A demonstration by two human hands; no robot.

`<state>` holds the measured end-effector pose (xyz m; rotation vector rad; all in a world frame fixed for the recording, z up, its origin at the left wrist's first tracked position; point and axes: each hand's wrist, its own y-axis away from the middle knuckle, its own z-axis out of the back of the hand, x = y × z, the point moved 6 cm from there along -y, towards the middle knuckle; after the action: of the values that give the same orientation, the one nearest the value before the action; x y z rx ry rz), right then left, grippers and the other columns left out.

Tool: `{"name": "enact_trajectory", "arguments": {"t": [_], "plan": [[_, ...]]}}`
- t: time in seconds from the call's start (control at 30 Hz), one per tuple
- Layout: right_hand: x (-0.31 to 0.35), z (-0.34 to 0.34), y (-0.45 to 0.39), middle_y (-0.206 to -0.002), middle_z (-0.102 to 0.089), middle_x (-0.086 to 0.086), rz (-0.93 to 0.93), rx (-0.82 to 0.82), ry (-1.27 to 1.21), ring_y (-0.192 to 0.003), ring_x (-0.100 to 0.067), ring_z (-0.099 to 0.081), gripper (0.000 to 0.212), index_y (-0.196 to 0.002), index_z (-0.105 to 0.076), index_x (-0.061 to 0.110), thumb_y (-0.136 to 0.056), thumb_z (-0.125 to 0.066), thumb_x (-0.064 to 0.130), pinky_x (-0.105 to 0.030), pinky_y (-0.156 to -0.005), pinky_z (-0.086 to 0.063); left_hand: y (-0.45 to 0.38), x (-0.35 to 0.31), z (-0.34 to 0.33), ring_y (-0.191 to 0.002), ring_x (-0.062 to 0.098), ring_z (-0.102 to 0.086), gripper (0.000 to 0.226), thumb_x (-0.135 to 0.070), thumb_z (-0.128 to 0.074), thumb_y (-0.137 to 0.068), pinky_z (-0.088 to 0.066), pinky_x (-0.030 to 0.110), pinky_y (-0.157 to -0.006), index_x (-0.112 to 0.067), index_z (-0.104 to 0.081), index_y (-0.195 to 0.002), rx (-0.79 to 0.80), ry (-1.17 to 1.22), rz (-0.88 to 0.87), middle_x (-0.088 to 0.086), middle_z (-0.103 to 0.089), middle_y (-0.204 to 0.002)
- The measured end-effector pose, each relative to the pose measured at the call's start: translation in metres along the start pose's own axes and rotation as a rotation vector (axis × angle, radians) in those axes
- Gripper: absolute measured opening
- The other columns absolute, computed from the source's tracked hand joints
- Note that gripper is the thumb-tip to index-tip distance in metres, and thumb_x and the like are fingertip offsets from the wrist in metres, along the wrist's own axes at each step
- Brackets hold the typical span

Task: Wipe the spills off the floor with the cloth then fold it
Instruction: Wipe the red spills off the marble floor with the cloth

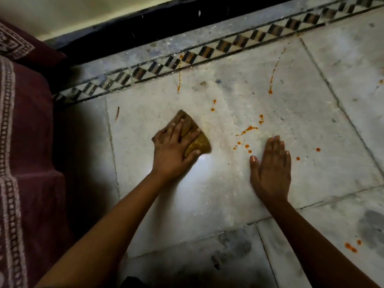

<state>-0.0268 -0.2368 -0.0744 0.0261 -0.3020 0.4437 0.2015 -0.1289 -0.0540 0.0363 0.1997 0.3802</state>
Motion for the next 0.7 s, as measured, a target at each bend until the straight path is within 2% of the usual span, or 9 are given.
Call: {"name": "enact_trajectory", "arguments": {"t": [0.07,0.13,0.23,0.3,0.4,0.5,0.57,0.63,0.7], "plan": [[0.000,-0.003,-0.001,-0.153,-0.022,-0.019,-0.010,0.009,-0.009,-0.142,-0.030,-0.020,0.069,-0.146,-0.021,-0.001,-0.094,-0.025,0.044,-0.038,-0.116,-0.012,0.011,0.029,0.002,-0.141,0.031,-0.019,0.063,-0.066,-0.022,-0.084,-0.008,0.051,-0.110,-0.044,-0.025,-0.143,0.057,-0.014,0.037,0.006,-0.018,-0.156],[0.000,0.000,0.001,-0.153,-0.021,-0.019,-0.002,0.001,-0.004,-0.142,-0.029,-0.019,0.069,-0.146,-0.020,-0.001,-0.093,-0.026,0.044,-0.037,-0.116,-0.011,0.004,0.063,0.008,-0.141,0.034,-0.016,0.065,-0.068,-0.018,-0.083,-0.006,0.053,-0.111,-0.045,-0.020,-0.144,0.065,-0.020,0.178,0.010,-0.016,-0.156],[0.000,0.000,-0.001,-0.153,-0.021,-0.020,0.009,-0.001,-0.006,-0.142,-0.030,-0.019,0.069,-0.146,-0.020,-0.001,-0.093,-0.026,0.043,-0.037,-0.116,-0.010,-0.045,0.091,0.016,-0.142,0.035,-0.012,0.064,-0.068,-0.022,-0.085,-0.007,0.056,-0.111,-0.044,-0.017,-0.145,0.042,0.044,0.382,0.014,-0.014,-0.156],[0.001,0.000,0.000,-0.153,-0.022,-0.020,0.015,-0.009,-0.004,-0.141,-0.031,-0.020,0.068,-0.146,-0.021,0.000,-0.094,-0.026,0.042,-0.038,-0.116,-0.011,-0.086,0.087,0.018,-0.141,0.035,-0.014,0.060,-0.064,-0.029,-0.089,-0.009,0.057,-0.111,-0.043,-0.019,-0.145,0.025,0.068,0.440,0.013,-0.013,-0.156],[0.000,-0.001,0.000,-0.152,-0.024,-0.021,0.024,-0.034,-0.008,-0.140,-0.033,-0.022,0.066,-0.146,-0.024,0.000,-0.094,-0.027,0.041,-0.038,-0.115,-0.012,-0.117,0.057,0.014,-0.142,0.032,-0.012,0.058,-0.060,-0.032,-0.092,-0.009,0.053,-0.111,-0.040,-0.024,-0.145,0.008,0.045,0.367,0.009,-0.009,-0.157],[0.000,0.000,0.000,-0.151,-0.027,-0.022,0.028,-0.062,-0.007,-0.138,-0.034,-0.026,0.064,-0.144,-0.029,-0.001,-0.094,-0.030,0.039,-0.038,-0.114,-0.014,-0.095,0.030,0.010,-0.143,0.028,-0.012,0.063,-0.064,-0.023,-0.087,-0.008,0.049,-0.111,-0.040,-0.025,-0.145,0.011,-0.007,0.112,0.007,-0.012,-0.158],[0.000,0.000,0.000,-0.151,-0.027,-0.021,0.019,-0.062,-0.004,-0.138,-0.034,-0.027,0.065,-0.144,-0.029,-0.001,-0.094,-0.029,0.040,-0.039,-0.113,-0.015,-0.070,0.034,0.008,-0.143,0.028,-0.016,0.064,-0.067,-0.017,-0.084,-0.008,0.049,-0.111,-0.044,-0.022,-0.144,0.036,-0.034,-0.034,0.006,-0.015,-0.157],[-0.001,-0.001,0.000,-0.151,-0.026,-0.020,0.008,-0.056,0.000,-0.139,-0.033,-0.025,0.066,-0.144,-0.029,0.000,-0.093,-0.027,0.042,-0.039,-0.114,-0.015,-0.059,0.055,0.012,-0.142,0.028,-0.017,0.062,-0.067,-0.016,-0.085,-0.007,0.051,-0.112,-0.047,-0.020,-0.143,0.044,-0.034,-0.037,0.005,-0.014,-0.158],[-0.001,-0.001,0.000,-0.152,-0.025,-0.019,0.008,-0.056,0.003,-0.140,-0.032,-0.024,0.066,-0.145,-0.028,0.001,-0.093,-0.026,0.043,-0.038,-0.115,-0.013,-0.075,0.079,0.016,-0.142,0.031,-0.016,0.062,-0.067,-0.019,-0.086,-0.005,0.053,-0.112,-0.045,-0.019,-0.144,0.036,-0.027,0.081,0.008,-0.013,-0.157]]}}
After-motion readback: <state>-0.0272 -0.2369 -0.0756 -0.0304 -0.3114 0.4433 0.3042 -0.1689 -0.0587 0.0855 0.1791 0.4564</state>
